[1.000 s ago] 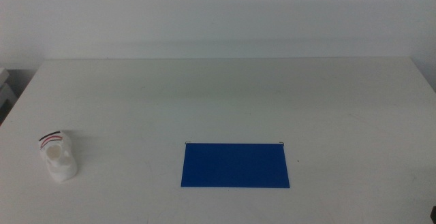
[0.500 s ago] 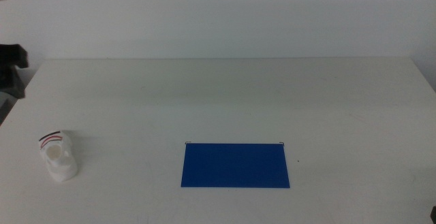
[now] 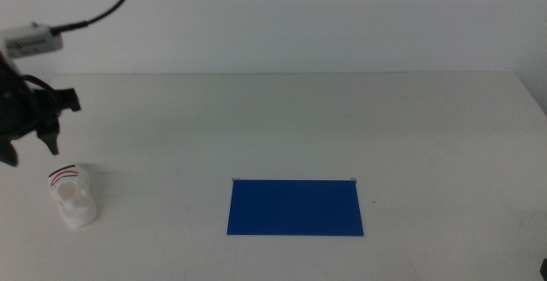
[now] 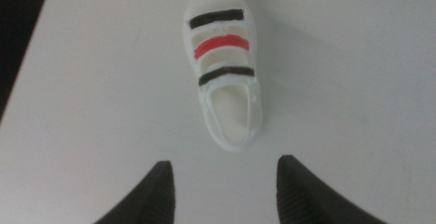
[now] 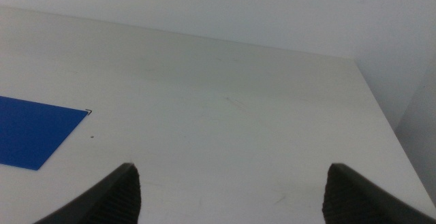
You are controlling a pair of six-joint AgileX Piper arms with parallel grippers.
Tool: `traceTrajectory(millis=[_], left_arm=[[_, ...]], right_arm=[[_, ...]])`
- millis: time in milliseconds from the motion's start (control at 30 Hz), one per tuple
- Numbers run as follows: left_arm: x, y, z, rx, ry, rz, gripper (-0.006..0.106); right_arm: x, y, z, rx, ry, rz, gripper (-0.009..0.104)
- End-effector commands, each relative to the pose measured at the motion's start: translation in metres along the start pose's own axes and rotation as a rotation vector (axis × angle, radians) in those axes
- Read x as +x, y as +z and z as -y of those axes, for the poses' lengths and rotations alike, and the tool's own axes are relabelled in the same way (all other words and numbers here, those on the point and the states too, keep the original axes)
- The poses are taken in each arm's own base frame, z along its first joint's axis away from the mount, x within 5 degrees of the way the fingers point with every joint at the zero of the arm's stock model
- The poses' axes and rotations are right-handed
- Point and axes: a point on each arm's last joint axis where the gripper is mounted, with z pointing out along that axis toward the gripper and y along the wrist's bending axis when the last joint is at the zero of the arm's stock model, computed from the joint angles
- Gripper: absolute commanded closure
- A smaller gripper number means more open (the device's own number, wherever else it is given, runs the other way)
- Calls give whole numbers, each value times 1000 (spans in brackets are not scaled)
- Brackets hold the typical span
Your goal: Use one arm to grab the shoe from the table and place it on the mat.
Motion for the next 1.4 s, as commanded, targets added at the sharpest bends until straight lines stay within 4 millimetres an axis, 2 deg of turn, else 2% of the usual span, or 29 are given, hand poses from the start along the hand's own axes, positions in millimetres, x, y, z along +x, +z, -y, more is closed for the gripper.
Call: traceTrajectory(millis=[0,100,167,367,600,1067,1367], left_arm=[[-10,-6,2,16,-26,68,52],[-14,7,2,1,-49,38,49],[-15,14,0,4,-68,14,42],[-23,26,-14,24,-110,-14,6],[-27,40,-10,39,-164,-16,7],[-30,96,-1,33,-158,-133,7],[-30,119,3,37,-165,-168,8]], right_arm=[[-5,0,0,3,-21,64,17],[-5,0,0,3,-21,64,17],[-5,0,0,3,-21,64,17],[-5,0,0,3,-21,64,17],[-5,0,0,3,-21,64,17],[-5,0,0,3,-21,64,17],[-5,0,0,3,-21,64,17]])
